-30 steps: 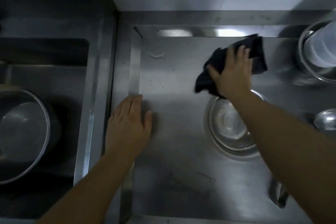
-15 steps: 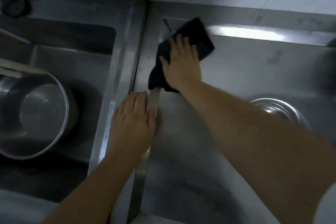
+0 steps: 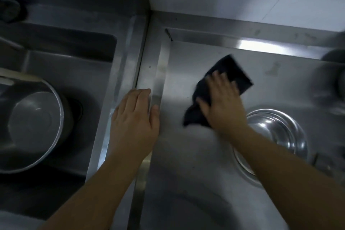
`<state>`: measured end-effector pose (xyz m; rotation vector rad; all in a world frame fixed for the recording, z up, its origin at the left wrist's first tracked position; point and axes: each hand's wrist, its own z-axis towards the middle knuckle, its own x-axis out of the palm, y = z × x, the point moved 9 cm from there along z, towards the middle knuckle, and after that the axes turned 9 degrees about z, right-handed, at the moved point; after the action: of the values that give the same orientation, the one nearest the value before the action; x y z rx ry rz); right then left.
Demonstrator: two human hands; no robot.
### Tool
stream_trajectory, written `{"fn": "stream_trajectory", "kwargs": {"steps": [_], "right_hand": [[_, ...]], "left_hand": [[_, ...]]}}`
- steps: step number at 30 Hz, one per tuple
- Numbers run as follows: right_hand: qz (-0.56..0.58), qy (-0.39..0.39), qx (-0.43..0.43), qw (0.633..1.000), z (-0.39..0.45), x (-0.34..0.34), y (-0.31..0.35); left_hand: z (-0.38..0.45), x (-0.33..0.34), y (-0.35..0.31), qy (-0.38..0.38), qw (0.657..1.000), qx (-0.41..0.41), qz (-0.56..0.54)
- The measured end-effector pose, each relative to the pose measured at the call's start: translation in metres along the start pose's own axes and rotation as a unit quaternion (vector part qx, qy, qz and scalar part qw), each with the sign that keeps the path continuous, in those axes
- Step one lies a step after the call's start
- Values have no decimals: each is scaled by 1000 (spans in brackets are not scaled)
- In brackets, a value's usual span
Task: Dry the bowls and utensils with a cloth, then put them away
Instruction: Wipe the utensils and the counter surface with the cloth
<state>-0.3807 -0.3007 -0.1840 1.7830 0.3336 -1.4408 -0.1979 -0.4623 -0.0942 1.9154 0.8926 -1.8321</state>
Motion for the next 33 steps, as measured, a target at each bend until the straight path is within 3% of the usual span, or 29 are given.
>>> {"fn": "stream_trajectory", "kwargs": {"steps": [3, 7, 9, 12, 15, 17, 22, 28, 33], "right_hand": [[10, -45, 194, 980, 51, -11, -36], [56, -105, 276, 954, 104, -2, -10], [61, -101, 252, 961, 121, 9, 20], [94, -42, 142, 985, 144, 32, 76], [216, 4, 100, 971, 151, 48, 117], [235, 27, 84, 968, 137, 53, 129], [171, 56, 3, 984, 26, 62, 148], [70, 135, -16, 988, -140, 101, 167], [-7, 227, -173, 958, -276, 112, 153]], "left_hand": [[-6, 2, 10, 21, 1000, -10, 5], [-19, 5, 27, 29, 999, -34, 6], [-26, 4, 37, 27, 999, -42, 6], [-33, -2, 47, 24, 999, -49, 1], [-37, -9, 64, 18, 998, -62, 4], [-37, -15, 76, 12, 997, -77, 1], [-38, -31, 74, -13, 998, -58, 2], [-56, -43, 45, -15, 1000, -3, -6], [-92, -47, 37, -1, 1000, 22, -14]]}}
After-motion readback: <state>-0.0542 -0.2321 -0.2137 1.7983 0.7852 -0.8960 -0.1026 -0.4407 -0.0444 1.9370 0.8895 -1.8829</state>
